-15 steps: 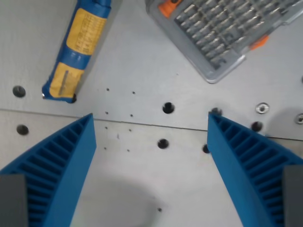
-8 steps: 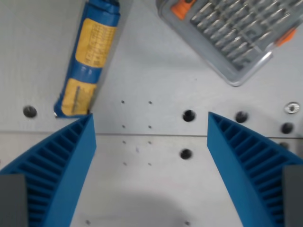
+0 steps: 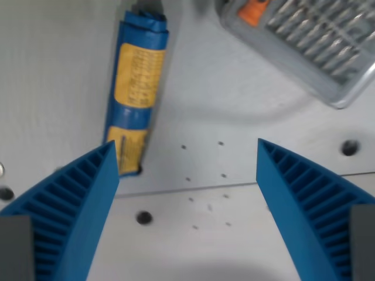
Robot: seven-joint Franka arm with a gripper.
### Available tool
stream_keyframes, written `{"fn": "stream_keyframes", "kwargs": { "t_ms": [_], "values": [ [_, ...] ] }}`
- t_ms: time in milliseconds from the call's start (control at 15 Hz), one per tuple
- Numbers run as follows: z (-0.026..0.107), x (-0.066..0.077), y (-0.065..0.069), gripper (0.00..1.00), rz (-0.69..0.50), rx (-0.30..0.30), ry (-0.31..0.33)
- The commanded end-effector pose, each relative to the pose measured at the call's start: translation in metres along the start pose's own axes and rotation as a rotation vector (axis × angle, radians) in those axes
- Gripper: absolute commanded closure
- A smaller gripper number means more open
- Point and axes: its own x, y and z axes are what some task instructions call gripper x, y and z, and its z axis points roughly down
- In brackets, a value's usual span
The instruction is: Move above the blue bag
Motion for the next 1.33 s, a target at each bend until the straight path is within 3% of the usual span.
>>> {"fn": "stream_keyframes", "kwargs": {
  "t_ms": [67,867,1333],
  "values": [
    [0.014,-0.003,-0.011,0.0,0.209,0.011,0.084],
    [0.073,-0.007,-0.04,0.0,0.294,0.034,0.087],
    [0.089,-0.011,-0.047,0.0,0.276,0.031,0.092]
  ]
}}
